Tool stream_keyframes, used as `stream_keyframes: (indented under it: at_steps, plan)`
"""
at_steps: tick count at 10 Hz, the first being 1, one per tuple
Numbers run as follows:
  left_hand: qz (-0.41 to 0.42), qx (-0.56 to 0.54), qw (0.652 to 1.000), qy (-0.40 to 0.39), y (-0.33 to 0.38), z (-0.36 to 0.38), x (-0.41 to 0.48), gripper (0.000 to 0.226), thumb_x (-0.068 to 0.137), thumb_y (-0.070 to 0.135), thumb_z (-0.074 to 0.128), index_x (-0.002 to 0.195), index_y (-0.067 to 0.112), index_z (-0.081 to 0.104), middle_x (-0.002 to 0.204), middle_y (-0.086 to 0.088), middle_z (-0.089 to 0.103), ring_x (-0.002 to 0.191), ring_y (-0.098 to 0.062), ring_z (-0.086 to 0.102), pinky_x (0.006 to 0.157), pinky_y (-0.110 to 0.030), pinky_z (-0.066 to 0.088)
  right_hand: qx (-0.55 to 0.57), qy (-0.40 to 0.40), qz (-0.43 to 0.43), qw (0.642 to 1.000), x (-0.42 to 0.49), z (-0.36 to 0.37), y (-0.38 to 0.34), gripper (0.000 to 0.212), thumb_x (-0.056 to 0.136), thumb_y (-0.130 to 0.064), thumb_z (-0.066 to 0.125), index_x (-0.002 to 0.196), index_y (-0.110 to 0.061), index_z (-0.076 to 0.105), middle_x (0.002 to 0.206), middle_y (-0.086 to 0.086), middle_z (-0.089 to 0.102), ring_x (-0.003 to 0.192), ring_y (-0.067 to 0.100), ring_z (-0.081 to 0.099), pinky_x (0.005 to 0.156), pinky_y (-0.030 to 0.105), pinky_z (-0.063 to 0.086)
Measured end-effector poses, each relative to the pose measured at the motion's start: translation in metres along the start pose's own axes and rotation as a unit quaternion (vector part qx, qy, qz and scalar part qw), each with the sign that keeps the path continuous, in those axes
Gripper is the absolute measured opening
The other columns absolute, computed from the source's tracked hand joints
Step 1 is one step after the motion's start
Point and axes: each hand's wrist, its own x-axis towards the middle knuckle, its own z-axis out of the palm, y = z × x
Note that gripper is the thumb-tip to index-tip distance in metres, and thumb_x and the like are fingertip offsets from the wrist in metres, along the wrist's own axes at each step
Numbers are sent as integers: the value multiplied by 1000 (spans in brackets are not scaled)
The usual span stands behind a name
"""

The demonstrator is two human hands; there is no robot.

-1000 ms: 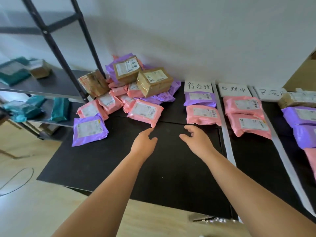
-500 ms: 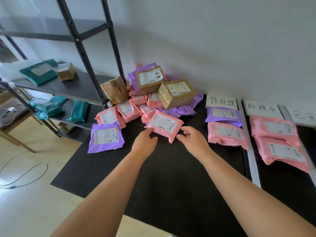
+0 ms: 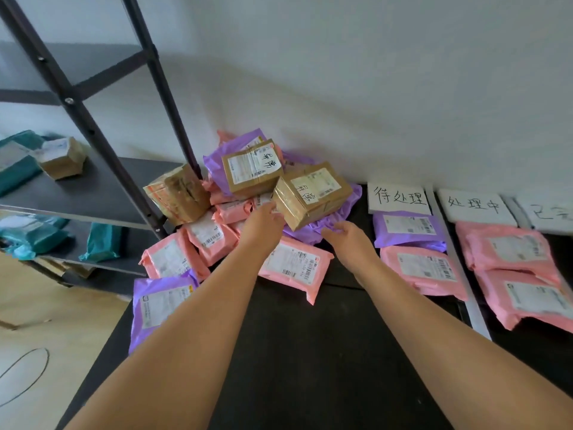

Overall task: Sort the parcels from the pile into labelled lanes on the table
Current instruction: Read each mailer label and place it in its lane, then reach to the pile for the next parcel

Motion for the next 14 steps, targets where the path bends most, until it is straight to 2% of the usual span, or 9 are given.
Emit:
stream_keyframes:
  at_steps: [1,2,3,5,6,9,10,12,14]
  plan:
    - [18,18,1000,-14,4,-5,44,43,100,19,45,142,17,50,137,-10,57,115,-29,59,96,-38,48,70,18,39,997,27,10,-14,39,97,-36,58,126,-9,58,123,12,64,114,30,61,95,40,49]
    - [38,38,998,-29,5,-2,83,40,97,18,44,137,15,53,136,-14,57,115,-34,58,95,-41,47,-2,16,63,998,60,22,-25,35,103,-21,47,137,-9,50,129,12,60,119,26,58,95,32,45]
    - [57,52,996,-38,9,1,112,43,99,16,42,141,19,48,135,-15,56,114,-35,58,92,-41,48,127,30,138,982,87,33,-28,40,102,-26,51,136,-3,52,98,4,61,83,14,59,71,25,47]
    - [77,52,996,-20,7,13,132,45,98,12,44,143,18,48,135,-9,57,121,-31,53,94,-37,43,168,23,195,966,116,49,-25,51,99,-44,54,135,-8,50,119,13,64,108,26,62,101,42,50]
    - [85,47,995,-15,3,17,132,44,97,12,45,140,18,50,135,-8,56,120,-31,55,90,-36,45,205,23,211,955,124,52,-25,59,96,-48,57,140,-9,48,124,12,63,111,30,63,102,45,50]
    - [75,44,996,-34,5,20,121,40,97,16,51,137,14,58,143,-8,46,116,-27,57,91,-33,47,203,47,188,960,118,45,-19,30,96,-28,59,119,-8,59,113,13,68,106,30,67,100,46,52]
    - [70,20,997,-32,8,19,111,31,97,14,53,125,15,66,131,-4,50,95,-20,56,76,-26,39,206,53,150,966,107,37,-15,16,98,-24,57,114,-18,58,107,4,66,102,25,64,98,41,52]
    - [33,-91,995,3,17,16,73,20,93,17,62,112,18,68,111,1,65,92,-15,59,72,-25,39,225,62,94,968,73,12,-11,14,97,-17,58,111,-18,61,101,0,67,90,18,64,70,27,48]
    - [-40,-255,966,10,36,9,12,18,92,24,65,108,19,58,92,13,60,79,-1,56,60,-18,38,223,58,27,973,19,-15,-7,27,97,-20,61,123,-19,58,114,-4,66,92,2,61,65,18,42]
